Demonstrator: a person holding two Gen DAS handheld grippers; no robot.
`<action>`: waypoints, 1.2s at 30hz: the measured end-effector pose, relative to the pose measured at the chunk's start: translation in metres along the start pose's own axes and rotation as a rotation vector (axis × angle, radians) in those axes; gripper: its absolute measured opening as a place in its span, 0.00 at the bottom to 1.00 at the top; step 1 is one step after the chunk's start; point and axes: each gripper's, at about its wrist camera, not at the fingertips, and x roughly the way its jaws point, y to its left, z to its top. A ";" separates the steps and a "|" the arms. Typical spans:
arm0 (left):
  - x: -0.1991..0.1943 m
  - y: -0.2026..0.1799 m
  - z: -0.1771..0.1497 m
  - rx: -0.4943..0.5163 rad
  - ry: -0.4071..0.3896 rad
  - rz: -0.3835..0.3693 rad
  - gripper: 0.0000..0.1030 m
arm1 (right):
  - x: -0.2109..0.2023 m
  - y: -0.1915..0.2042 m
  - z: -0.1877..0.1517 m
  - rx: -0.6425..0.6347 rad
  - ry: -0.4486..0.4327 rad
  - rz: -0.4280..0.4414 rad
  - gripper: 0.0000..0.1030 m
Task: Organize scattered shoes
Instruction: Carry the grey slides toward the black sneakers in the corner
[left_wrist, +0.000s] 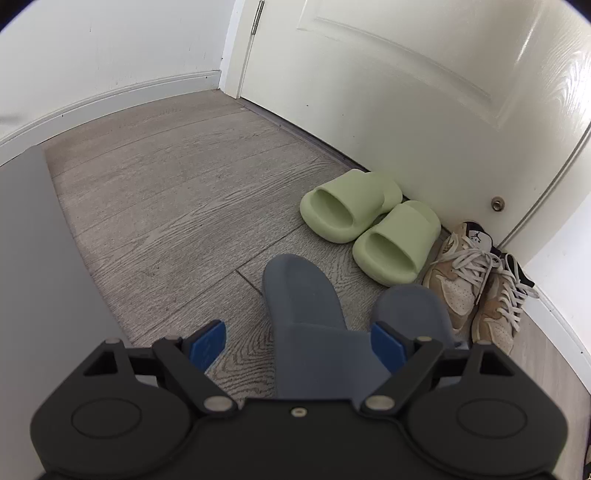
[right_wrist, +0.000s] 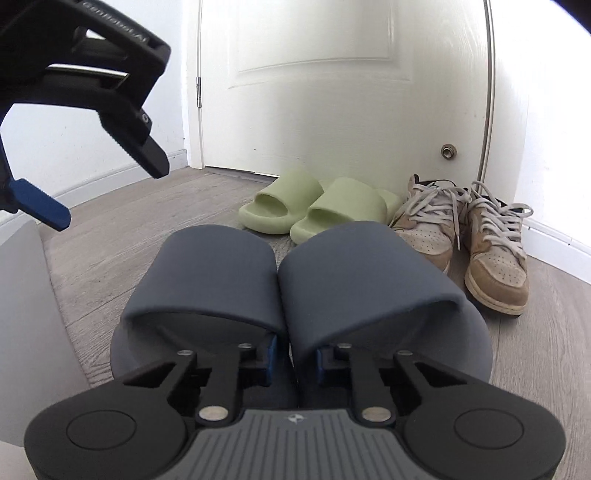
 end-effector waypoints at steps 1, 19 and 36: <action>-0.001 0.000 0.001 -0.001 -0.003 -0.001 0.84 | -0.001 -0.003 0.000 0.009 0.003 -0.001 0.20; -0.032 -0.044 -0.003 0.079 -0.047 -0.073 0.84 | -0.073 -0.057 0.030 0.086 -0.130 -0.134 0.21; -0.058 -0.194 -0.077 0.284 0.004 -0.259 0.84 | -0.163 -0.212 0.011 0.278 -0.274 -0.452 0.22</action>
